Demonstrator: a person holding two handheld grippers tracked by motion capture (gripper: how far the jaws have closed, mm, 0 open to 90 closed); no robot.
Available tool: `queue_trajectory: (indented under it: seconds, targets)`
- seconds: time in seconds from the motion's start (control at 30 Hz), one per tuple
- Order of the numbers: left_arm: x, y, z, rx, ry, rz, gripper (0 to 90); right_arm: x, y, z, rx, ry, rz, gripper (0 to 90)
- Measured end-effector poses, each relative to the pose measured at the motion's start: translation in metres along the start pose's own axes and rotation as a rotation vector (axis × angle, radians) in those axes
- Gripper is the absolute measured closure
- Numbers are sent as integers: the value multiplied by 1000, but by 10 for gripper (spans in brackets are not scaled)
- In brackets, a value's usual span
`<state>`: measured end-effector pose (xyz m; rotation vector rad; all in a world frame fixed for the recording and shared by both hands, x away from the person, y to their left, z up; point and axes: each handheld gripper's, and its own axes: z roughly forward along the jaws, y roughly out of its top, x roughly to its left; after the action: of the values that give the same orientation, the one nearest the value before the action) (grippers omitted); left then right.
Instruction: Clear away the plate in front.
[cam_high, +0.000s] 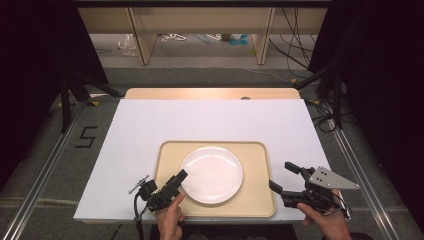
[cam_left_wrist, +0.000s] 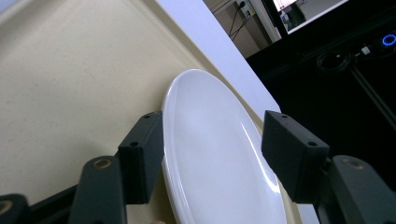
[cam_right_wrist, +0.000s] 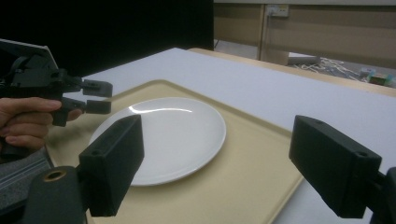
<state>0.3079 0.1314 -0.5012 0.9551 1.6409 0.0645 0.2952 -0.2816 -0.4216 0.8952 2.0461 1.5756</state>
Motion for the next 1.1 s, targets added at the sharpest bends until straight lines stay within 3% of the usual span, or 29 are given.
queue_trajectory:
  seconds: [0.17,0.23,0.3,0.33,0.4,0.67,0.8,0.97,1.1]
  targets:
    - [-4,3,-1,0,-14,47,308,0,0,1,-5,8,-1,187]
    - [-6,4,-3,6,-48,67,300,1,-1,1,-7,8,6,187]
    - [-9,6,-4,13,-45,132,282,1,-1,2,-12,7,2,187]
    - [-11,6,-5,11,-36,146,270,1,-1,1,-7,-3,0,187]
    - [-12,7,-5,18,-59,160,258,1,-1,1,-10,4,2,187]
    - [-22,7,-8,38,-75,298,240,1,-1,0,2,1,4,187]
    - [-28,7,-10,20,-125,335,210,2,-1,-1,11,0,11,186]
    - [-33,11,-16,18,-198,430,163,1,-2,-1,1,11,6,181]
    - [-36,13,-21,19,-209,494,161,1,-2,-1,11,5,2,174]
